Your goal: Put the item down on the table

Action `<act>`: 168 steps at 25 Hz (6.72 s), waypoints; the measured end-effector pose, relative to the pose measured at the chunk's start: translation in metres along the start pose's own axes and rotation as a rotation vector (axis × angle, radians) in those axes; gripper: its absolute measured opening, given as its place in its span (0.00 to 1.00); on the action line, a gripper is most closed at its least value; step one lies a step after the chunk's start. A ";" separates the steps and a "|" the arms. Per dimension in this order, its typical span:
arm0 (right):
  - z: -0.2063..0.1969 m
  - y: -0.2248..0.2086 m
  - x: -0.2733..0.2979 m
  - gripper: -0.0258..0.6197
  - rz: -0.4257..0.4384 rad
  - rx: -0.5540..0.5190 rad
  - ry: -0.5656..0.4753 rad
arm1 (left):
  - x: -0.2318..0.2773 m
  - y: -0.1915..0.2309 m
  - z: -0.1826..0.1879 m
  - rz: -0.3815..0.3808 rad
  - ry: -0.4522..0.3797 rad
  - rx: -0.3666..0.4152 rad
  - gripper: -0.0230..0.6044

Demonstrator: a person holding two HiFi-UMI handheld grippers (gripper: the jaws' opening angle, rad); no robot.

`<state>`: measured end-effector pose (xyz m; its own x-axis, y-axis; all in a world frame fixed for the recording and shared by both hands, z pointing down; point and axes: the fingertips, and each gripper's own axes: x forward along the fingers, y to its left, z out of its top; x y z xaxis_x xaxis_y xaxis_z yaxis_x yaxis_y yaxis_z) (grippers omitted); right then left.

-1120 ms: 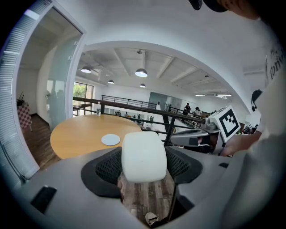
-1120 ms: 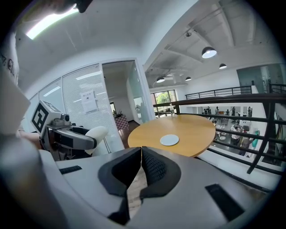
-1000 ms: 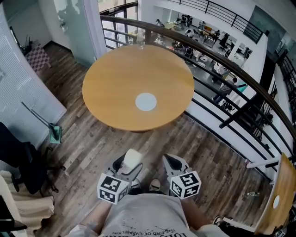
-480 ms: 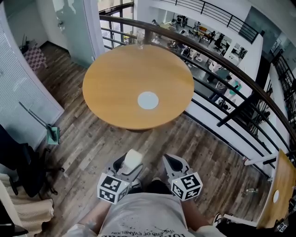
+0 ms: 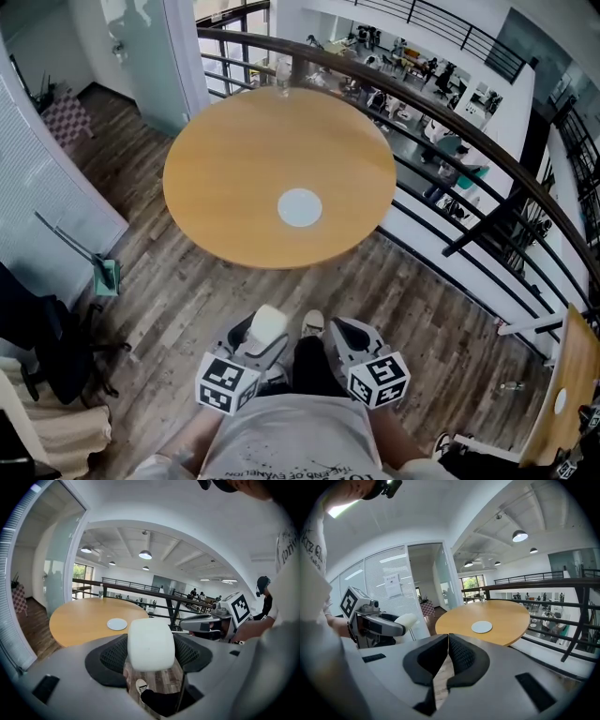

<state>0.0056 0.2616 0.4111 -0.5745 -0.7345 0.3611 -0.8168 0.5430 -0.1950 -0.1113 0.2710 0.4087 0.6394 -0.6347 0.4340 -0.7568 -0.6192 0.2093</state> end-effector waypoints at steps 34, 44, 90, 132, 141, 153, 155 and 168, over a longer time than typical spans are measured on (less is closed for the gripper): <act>0.114 -0.221 0.170 0.08 0.136 -0.030 0.048 | 0.213 0.111 0.134 0.161 -0.016 -0.069 0.54; 0.116 -0.222 0.184 0.08 0.086 0.004 0.057 | 0.217 0.128 0.134 0.156 0.046 0.055 0.54; 0.075 -0.262 0.257 0.08 -0.014 0.078 0.202 | 0.331 0.219 0.095 0.075 0.183 0.004 0.52; 0.013 -0.275 0.264 0.08 0.000 0.177 0.300 | 0.433 0.242 0.040 0.094 0.268 0.029 0.52; 0.015 -0.273 0.268 0.08 0.017 0.171 0.300 | 0.429 0.241 0.031 0.106 0.305 0.050 0.52; 0.013 -0.271 0.266 0.08 0.025 0.173 0.299 | 0.423 0.240 0.017 0.130 0.341 0.058 0.52; 0.012 -0.272 0.266 0.08 0.025 0.175 0.300 | 0.424 0.240 0.017 0.130 0.337 0.063 0.52; 0.010 -0.269 0.262 0.08 0.027 0.180 0.301 | 0.422 0.236 -0.001 0.146 0.387 0.054 0.52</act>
<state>0.0740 -0.0811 0.5490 -0.5766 -0.5531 0.6013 -0.8131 0.4608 -0.3558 -0.0200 -0.1424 0.6419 0.4196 -0.5037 0.7551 -0.8211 -0.5652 0.0793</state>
